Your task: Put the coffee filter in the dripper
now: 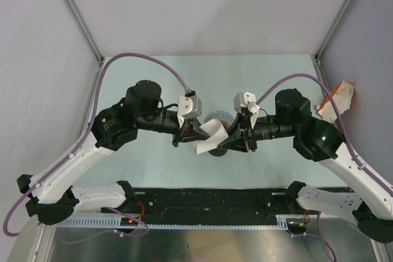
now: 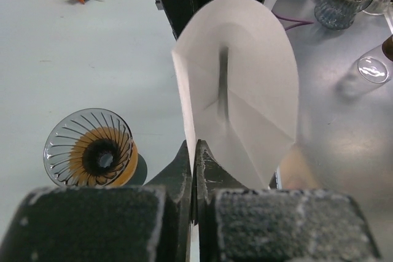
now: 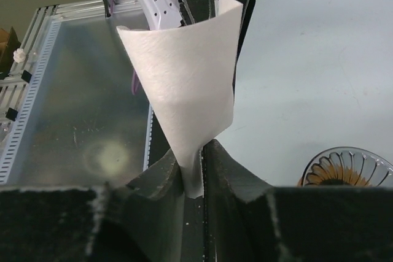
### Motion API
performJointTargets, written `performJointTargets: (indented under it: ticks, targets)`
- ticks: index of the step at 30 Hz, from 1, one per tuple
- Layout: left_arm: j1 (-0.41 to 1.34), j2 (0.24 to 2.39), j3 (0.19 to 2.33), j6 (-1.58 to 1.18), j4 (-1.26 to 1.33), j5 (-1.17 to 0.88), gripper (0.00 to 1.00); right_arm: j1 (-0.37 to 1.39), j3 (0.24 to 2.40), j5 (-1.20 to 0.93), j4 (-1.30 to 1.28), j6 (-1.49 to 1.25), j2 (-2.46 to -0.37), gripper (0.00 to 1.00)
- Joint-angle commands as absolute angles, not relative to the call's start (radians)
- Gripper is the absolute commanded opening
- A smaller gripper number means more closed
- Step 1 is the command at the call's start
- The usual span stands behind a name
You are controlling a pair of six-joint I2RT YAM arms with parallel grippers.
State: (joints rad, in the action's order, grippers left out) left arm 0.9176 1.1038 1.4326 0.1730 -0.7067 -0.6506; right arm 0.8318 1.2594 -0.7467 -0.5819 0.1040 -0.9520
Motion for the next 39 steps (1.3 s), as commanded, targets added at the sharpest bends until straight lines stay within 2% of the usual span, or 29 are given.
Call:
performJointTargets:
  ticks: [1,3,5,8,10,12,17,21,36,39]
  targets:
    - [0.912,1.096,1.480,0.153,-0.695,-0.668,0.00,0.838,1.304,-0.739,-0.564,0.102,-0.965,0.22]
    - [0.907,1.087,1.477,0.152,-0.695,-0.672,0.03,0.836,1.304,-0.738,-0.567,0.104,-0.964,0.19]
    - [0.898,1.077,1.471,0.147,-0.694,-0.678,0.13,0.834,1.304,-0.742,-0.567,0.103,-0.963,0.15]
    - [0.856,1.062,1.466,0.131,-0.694,-0.701,0.44,0.828,1.303,-0.753,-0.569,0.101,-0.959,0.11]
    - [0.809,1.048,1.468,0.121,-0.695,-0.727,0.59,0.825,1.302,-0.761,-0.568,0.095,-0.957,0.11]
    - [0.764,1.032,1.477,0.120,-0.693,-0.754,0.72,0.822,1.302,-0.768,-0.570,0.090,-0.956,0.11]
    - [0.742,0.997,1.496,0.129,-0.692,-0.807,0.95,0.819,1.302,-0.775,-0.567,0.077,-0.963,0.12]
    - [0.801,1.006,1.515,0.116,-0.693,-0.768,0.99,0.818,1.303,-0.769,-0.550,0.060,-0.978,0.11]
    - [0.923,1.100,1.563,0.106,-0.692,-0.521,1.00,0.817,1.303,-0.770,-0.528,0.052,-0.981,0.10]
    - [0.931,1.100,1.557,0.128,-0.691,-0.561,0.92,0.817,1.303,-0.782,-0.530,0.052,-0.981,0.11]
